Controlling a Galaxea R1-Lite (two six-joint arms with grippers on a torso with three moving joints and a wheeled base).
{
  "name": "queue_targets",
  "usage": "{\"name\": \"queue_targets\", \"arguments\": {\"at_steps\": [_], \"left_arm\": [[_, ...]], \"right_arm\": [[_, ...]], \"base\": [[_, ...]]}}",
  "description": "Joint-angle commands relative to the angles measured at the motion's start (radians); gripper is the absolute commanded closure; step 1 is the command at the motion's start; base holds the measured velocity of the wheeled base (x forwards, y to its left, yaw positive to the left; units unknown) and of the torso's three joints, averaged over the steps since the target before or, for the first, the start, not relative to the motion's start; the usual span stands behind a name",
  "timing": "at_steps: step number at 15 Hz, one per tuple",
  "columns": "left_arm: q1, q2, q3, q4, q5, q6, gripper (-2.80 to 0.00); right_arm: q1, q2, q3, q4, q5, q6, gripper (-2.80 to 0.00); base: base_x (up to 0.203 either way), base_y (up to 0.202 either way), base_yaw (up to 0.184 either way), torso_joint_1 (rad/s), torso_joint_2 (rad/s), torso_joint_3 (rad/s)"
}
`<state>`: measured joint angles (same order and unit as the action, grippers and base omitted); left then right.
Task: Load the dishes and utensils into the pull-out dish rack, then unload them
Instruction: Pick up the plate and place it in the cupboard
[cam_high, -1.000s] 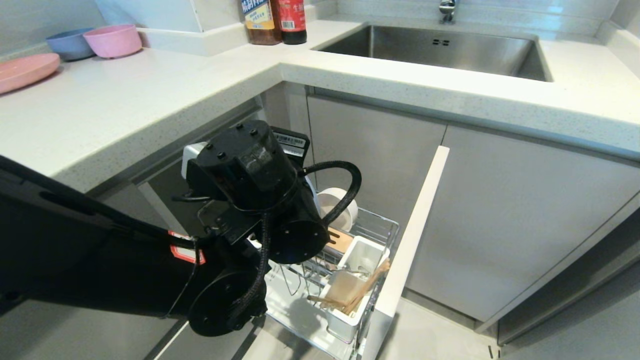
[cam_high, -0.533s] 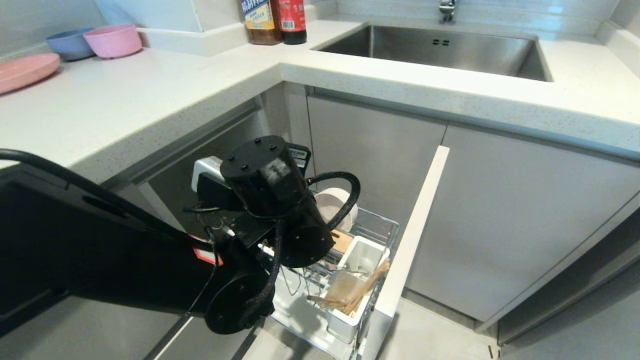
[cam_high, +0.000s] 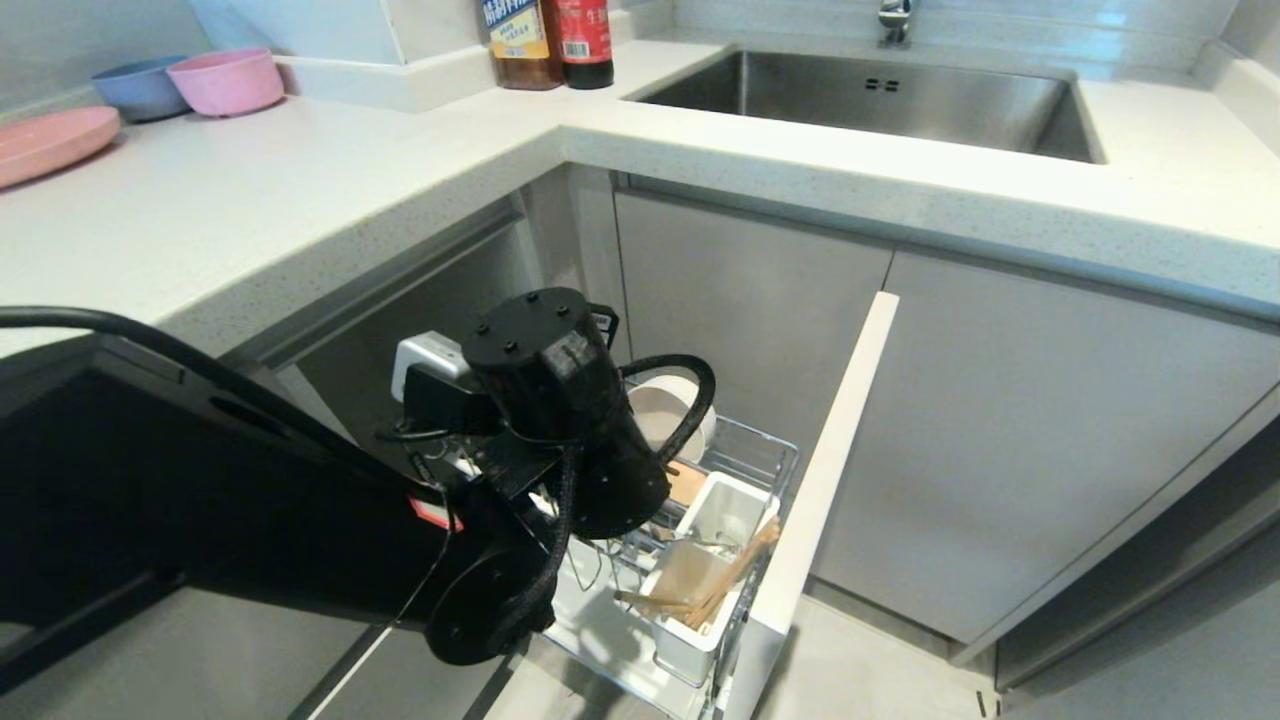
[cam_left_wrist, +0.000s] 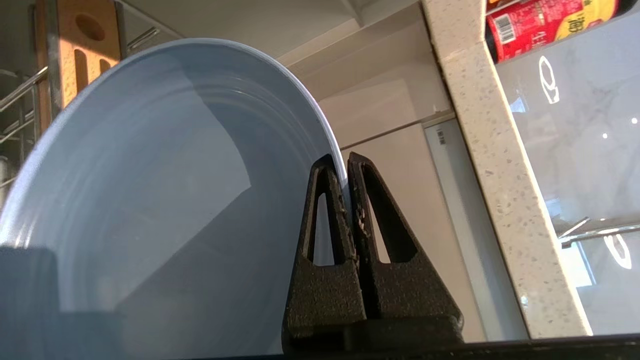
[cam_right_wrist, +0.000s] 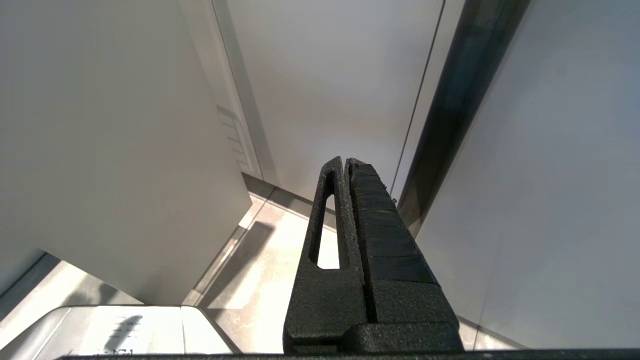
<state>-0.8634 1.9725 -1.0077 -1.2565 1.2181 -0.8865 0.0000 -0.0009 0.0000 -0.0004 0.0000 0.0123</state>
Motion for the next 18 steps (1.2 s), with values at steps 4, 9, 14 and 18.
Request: {"name": "queue_targets", "arguments": {"at_steps": [4, 9, 14, 18], "left_arm": [[0.008, 0.026, 0.004, -0.001, 0.025, -0.031, 0.00], [0.014, 0.063, 0.015, -0.001, 0.031, -0.054, 0.00], [0.015, 0.085, 0.017, -0.001, 0.031, -0.058, 0.00], [0.021, 0.094, 0.023, 0.027, 0.035, -0.096, 0.00]], "right_arm": [[0.000, 0.001, 0.002, -0.001, 0.000, 0.000, 0.00], [0.000, 0.001, 0.002, -0.001, 0.000, 0.000, 0.00], [0.000, 0.001, 0.002, -0.001, 0.000, 0.000, 0.00], [0.000, 0.001, 0.002, -0.001, 0.000, 0.000, 0.00]], "base": [[0.000, 0.000, 0.000, 0.000, 0.00, 0.000], [0.000, 0.000, 0.000, 0.000, 0.00, 0.000], [0.000, 0.000, 0.000, 0.000, 0.00, 0.000], [0.000, 0.000, 0.000, 0.000, 0.00, 0.000]]}}
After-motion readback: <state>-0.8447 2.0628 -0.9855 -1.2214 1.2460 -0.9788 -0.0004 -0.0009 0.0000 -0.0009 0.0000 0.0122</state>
